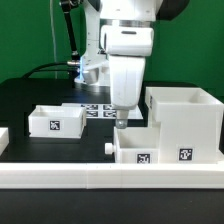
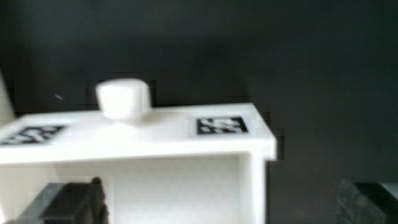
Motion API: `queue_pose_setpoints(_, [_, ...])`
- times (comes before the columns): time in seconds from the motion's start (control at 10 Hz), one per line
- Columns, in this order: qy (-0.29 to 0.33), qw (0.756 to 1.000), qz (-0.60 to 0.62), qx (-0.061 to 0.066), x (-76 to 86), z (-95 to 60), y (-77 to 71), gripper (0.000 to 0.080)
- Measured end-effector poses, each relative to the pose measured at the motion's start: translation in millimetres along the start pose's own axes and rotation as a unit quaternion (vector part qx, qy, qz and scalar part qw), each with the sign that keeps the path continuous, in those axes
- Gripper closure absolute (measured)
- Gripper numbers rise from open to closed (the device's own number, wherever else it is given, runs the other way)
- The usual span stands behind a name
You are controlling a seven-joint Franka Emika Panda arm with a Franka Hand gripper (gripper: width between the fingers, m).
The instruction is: Assemble drawer
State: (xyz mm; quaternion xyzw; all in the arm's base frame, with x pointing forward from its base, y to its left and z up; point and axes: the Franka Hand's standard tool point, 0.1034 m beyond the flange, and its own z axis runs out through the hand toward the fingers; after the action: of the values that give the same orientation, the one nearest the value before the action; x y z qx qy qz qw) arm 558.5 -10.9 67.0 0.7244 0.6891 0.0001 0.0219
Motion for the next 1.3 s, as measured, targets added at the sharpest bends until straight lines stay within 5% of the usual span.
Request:
queue_pose_setpoints(0.4, [0.000,1.000,-0.004,0.014,-34.1,26.6,1.9,0.0150])
queue_pose_setpoints(0.9, [0.002,0.999,-0.005,0.038,-15.8,56.0,-10.7,0.0150])
queue_pose_setpoints(1.3, [-0.004,0.998,0.036,0.042,-11.5,56.6,-10.8,0.0150])
